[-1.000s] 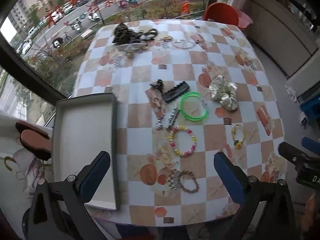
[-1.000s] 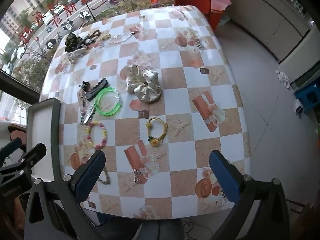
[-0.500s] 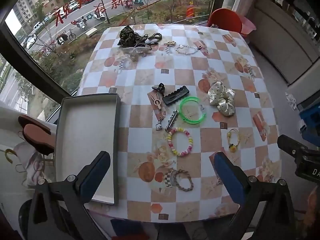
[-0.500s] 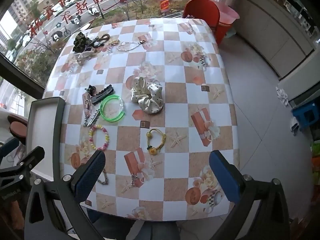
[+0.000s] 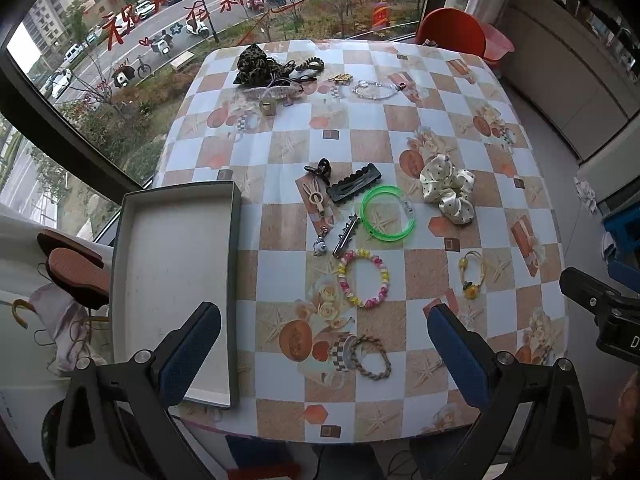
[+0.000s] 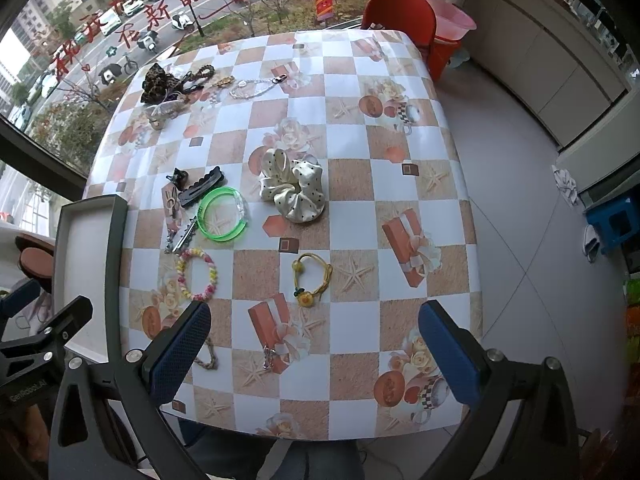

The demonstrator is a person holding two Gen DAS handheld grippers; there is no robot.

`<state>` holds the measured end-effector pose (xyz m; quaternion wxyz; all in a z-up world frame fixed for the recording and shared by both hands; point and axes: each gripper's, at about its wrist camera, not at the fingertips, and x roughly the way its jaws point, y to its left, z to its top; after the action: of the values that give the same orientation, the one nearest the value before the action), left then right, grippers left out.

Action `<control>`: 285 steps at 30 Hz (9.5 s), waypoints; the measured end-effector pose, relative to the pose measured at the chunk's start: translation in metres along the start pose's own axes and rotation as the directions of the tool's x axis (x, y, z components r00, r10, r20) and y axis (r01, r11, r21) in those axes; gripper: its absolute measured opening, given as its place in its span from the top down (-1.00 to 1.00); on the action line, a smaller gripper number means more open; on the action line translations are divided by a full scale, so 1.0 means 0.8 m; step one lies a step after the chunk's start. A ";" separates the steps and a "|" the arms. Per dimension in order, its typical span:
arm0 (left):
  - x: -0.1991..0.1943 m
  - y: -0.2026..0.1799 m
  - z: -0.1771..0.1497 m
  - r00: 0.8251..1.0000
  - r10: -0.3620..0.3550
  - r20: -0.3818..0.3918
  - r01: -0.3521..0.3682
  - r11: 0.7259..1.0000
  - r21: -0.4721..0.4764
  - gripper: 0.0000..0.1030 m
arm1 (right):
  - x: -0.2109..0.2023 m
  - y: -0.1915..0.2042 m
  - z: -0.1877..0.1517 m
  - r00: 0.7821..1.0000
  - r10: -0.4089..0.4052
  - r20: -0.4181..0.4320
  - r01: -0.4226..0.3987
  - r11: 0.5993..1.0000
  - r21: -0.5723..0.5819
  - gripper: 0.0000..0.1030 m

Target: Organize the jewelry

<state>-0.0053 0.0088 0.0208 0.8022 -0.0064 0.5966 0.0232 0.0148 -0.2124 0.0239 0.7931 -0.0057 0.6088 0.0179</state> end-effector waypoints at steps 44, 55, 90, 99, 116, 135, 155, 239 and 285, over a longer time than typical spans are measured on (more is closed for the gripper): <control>0.012 0.005 -0.005 0.999 0.022 -0.040 -0.022 1.000 -0.008 -1.00 | 0.013 0.006 -0.007 1.000 0.007 -0.029 -0.007 1.000 -0.001 -1.00; 0.020 0.002 -0.004 0.998 0.023 -0.058 -0.024 1.000 -0.010 -1.00 | 0.025 0.004 -0.011 0.999 0.008 -0.048 -0.008 1.000 0.002 -1.00; 0.087 0.011 -0.005 0.987 0.021 -0.157 -0.026 0.999 -0.028 -1.00 | 0.066 -0.009 -0.005 0.988 0.005 -0.154 -0.003 1.000 0.015 -1.00; 0.147 0.004 -0.006 0.983 -0.005 -0.185 0.000 1.000 -0.024 -1.00 | 0.119 -0.024 -0.010 0.972 0.012 -0.234 -0.001 0.999 0.050 -1.00; 0.241 -0.032 0.011 0.973 -0.055 -0.226 0.047 0.998 -0.040 -0.52 | 0.236 -0.011 0.006 0.958 0.018 -0.285 -0.013 1.000 0.020 -0.85; 0.195 -0.093 0.048 0.977 -0.127 -0.173 0.131 0.991 0.014 0.74 | 0.222 0.004 0.027 0.973 0.071 -0.218 -0.072 0.997 0.003 0.88; 0.072 0.043 0.022 0.994 -0.113 0.000 0.109 0.966 -0.235 0.74 | 0.125 0.030 0.048 0.938 0.313 -0.151 -0.326 0.943 -0.068 0.89; 0.132 0.137 0.007 0.992 0.061 -0.114 -0.068 0.996 -0.062 -1.00 | 0.133 0.081 -0.033 0.953 0.244 -0.178 -0.229 0.968 0.099 -0.63; 0.230 0.021 0.170 0.994 -0.044 -0.098 0.034 0.994 -0.100 -0.99 | 0.198 -0.019 0.063 0.974 0.175 -0.147 -0.160 0.981 0.107 -0.67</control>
<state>0.1767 0.0359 -0.1157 0.7704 -0.0586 0.6339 0.0362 0.1049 -0.2225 -0.1161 0.7380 0.0817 0.6675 0.0553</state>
